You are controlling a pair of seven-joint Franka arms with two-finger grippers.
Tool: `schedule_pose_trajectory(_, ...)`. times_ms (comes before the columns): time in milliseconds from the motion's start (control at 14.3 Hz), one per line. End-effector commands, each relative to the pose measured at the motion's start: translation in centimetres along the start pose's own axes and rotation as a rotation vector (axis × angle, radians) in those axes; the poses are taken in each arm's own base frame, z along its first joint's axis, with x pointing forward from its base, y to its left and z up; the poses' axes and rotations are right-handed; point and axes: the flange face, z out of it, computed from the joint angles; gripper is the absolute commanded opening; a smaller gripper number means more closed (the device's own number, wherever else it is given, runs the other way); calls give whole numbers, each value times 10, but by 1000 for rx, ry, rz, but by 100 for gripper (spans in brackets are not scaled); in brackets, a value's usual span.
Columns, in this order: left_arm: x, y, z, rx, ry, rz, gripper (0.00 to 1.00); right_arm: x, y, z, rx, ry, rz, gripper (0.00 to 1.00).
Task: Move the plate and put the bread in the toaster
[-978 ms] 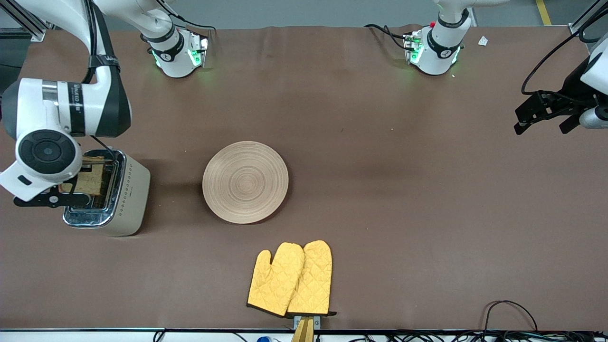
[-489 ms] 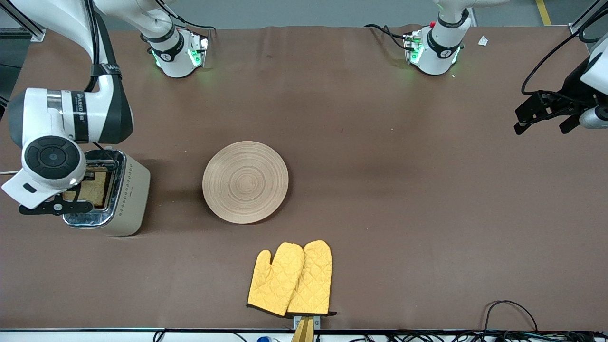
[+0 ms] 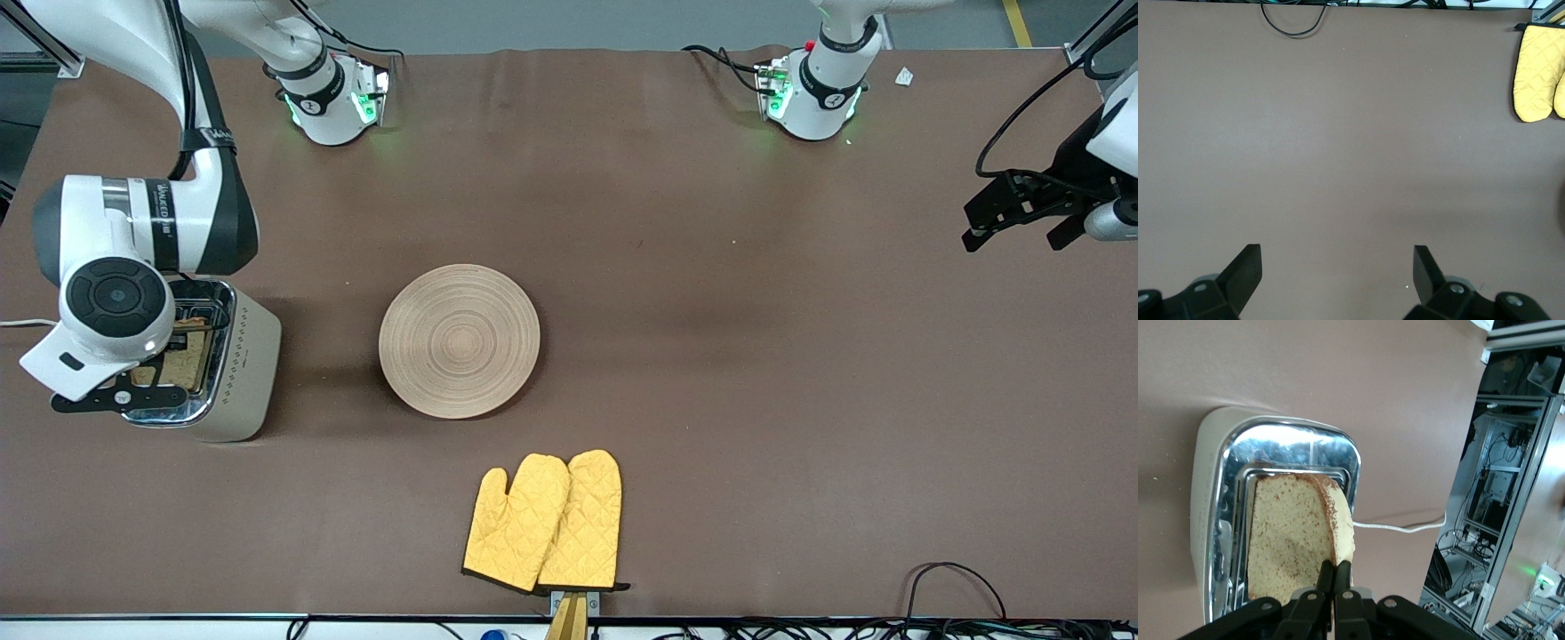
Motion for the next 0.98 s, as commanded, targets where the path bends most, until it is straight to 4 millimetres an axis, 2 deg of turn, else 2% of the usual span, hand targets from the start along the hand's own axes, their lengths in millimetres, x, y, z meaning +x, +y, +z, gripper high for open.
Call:
schedule_pose_trajectory(0, 1, -2, -4, -9, 2, 10, 100, -3, -11, 21, -10, 18, -20, 0)
schedule_pose_trajectory(210, 1, -2, -4, -9, 2, 9, 100, -6, 1, 35, 36, -16, 14, 0)
schedule_pose_trajectory(279, 1, -2, -4, -10, 2, 10, 100, -11, 7, 45, 122, -58, 45, 3)
schedule_pose_trajectory(349, 1, -2, -4, -10, 2, 10, 100, -17, 17, 58, 224, -107, 94, 29)
schedule_pose_trajectory(419, 1, -2, -4, -9, 2, 9, 100, -22, 34, 74, 334, -141, 158, 87)
schedule_pose_trajectory(489, 1, -2, -4, -10, 2, 10, 100, -24, 43, 84, 417, -159, 208, 100)
schedule_pose_trajectory(559, 1, -2, -4, -9, 2, 10, 100, -26, 49, 86, 476, -164, 240, 100)
schedule_pose_trajectory(699, 1, -2, -4, -10, 2, 9, 100, -22, 76, 67, 490, -112, 281, 100)
schedule_pose_trajectory(838, 1, -2, -4, -10, 2, 9, 100, -28, 113, 34, 507, -77, 323, 100)
schedule_pose_trajectory(908, 1, -2, -4, -10, 2, 10, 100, -35, 127, 5, 537, -51, 337, 100)
